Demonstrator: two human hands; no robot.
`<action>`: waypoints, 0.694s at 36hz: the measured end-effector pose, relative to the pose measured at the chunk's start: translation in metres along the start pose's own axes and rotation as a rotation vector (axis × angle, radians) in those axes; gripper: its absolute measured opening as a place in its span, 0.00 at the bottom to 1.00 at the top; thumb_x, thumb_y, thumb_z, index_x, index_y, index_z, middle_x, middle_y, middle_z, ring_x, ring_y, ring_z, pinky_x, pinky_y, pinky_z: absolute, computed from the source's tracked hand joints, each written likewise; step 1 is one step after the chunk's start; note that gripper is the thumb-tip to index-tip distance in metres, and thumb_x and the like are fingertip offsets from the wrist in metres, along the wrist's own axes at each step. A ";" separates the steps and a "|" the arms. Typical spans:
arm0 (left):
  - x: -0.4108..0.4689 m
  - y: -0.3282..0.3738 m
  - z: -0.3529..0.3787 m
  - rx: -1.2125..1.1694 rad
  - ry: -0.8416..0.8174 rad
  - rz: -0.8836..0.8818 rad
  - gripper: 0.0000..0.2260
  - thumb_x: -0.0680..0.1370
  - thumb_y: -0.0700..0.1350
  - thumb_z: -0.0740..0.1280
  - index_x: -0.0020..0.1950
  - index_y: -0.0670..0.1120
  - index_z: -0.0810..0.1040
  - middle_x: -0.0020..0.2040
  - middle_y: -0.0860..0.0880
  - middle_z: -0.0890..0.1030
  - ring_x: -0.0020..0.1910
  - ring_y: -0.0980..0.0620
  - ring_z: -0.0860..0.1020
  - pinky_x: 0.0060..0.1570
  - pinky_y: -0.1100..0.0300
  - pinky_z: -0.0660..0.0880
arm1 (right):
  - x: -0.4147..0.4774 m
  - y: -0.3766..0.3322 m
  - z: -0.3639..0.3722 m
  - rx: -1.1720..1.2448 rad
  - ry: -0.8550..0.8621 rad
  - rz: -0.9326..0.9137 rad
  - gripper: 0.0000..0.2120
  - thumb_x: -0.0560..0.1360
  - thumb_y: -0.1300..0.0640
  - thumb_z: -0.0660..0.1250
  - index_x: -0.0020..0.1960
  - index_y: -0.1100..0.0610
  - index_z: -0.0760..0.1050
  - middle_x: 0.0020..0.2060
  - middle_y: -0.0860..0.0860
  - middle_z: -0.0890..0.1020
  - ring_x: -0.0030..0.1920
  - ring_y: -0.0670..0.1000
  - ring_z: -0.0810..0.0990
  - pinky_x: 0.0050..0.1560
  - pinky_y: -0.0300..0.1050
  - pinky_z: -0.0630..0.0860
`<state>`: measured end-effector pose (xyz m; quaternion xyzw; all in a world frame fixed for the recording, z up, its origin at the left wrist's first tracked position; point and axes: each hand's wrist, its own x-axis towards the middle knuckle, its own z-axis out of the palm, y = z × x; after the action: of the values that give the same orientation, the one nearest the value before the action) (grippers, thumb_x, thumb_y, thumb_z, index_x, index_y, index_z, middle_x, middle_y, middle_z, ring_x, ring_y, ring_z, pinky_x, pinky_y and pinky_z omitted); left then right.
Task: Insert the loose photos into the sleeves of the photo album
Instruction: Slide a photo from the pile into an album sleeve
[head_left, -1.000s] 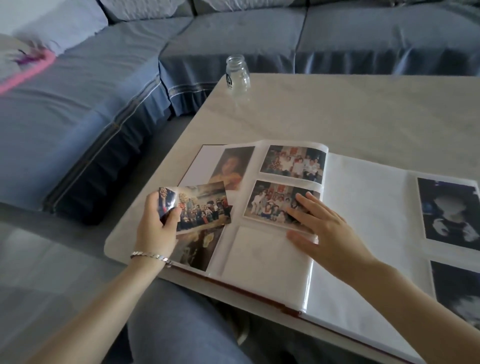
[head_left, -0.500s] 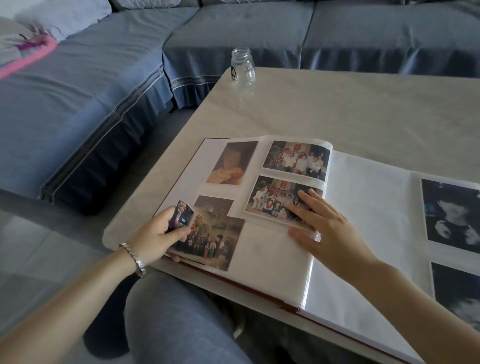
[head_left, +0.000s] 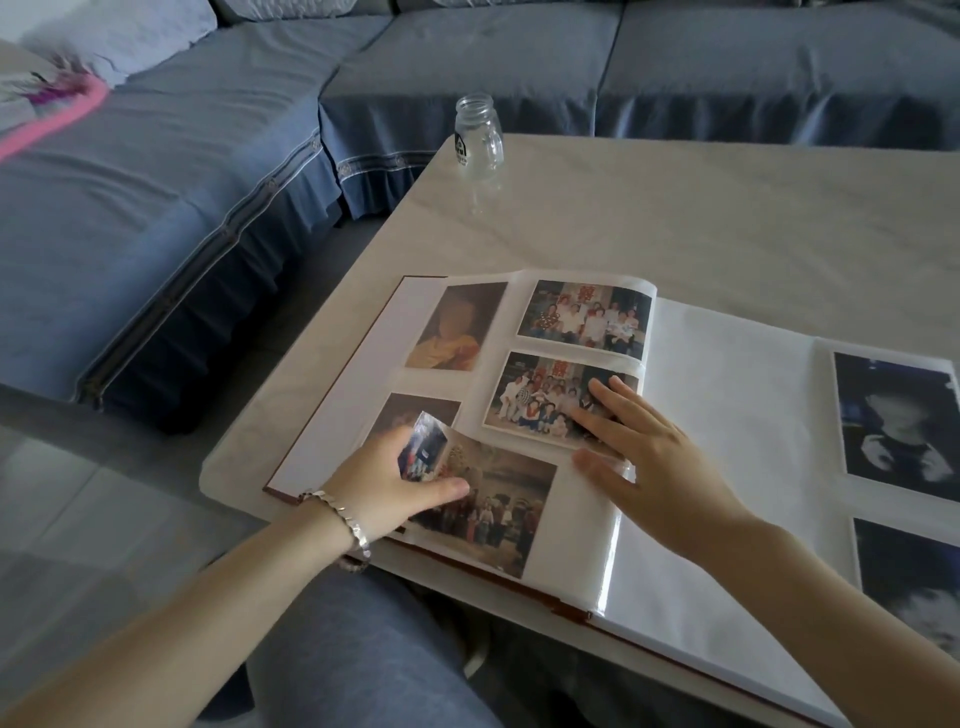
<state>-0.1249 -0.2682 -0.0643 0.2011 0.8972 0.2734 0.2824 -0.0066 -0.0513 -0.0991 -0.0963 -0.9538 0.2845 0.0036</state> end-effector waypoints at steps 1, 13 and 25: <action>0.001 0.001 0.001 -0.018 0.064 -0.021 0.14 0.69 0.51 0.74 0.50 0.48 0.75 0.45 0.53 0.81 0.45 0.57 0.79 0.43 0.67 0.73 | 0.000 0.001 0.000 0.009 0.004 -0.003 0.31 0.72 0.38 0.48 0.73 0.44 0.60 0.75 0.43 0.54 0.72 0.38 0.43 0.71 0.40 0.47; -0.001 0.010 0.000 -0.179 0.190 -0.137 0.20 0.64 0.45 0.79 0.52 0.45 0.77 0.48 0.48 0.82 0.47 0.49 0.80 0.52 0.52 0.77 | 0.000 0.007 -0.001 0.036 -0.006 -0.023 0.28 0.74 0.39 0.50 0.73 0.43 0.60 0.75 0.42 0.54 0.70 0.36 0.42 0.70 0.37 0.46; -0.004 0.017 0.002 -0.059 0.201 0.036 0.12 0.78 0.41 0.64 0.43 0.32 0.78 0.27 0.44 0.73 0.27 0.49 0.72 0.32 0.57 0.69 | 0.000 0.007 -0.015 0.086 -0.063 0.002 0.23 0.76 0.43 0.53 0.71 0.41 0.62 0.74 0.39 0.56 0.74 0.41 0.49 0.72 0.43 0.55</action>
<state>-0.1171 -0.2568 -0.0537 0.1806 0.9089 0.3233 0.1919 -0.0040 -0.0379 -0.0903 -0.0881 -0.9403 0.3279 -0.0226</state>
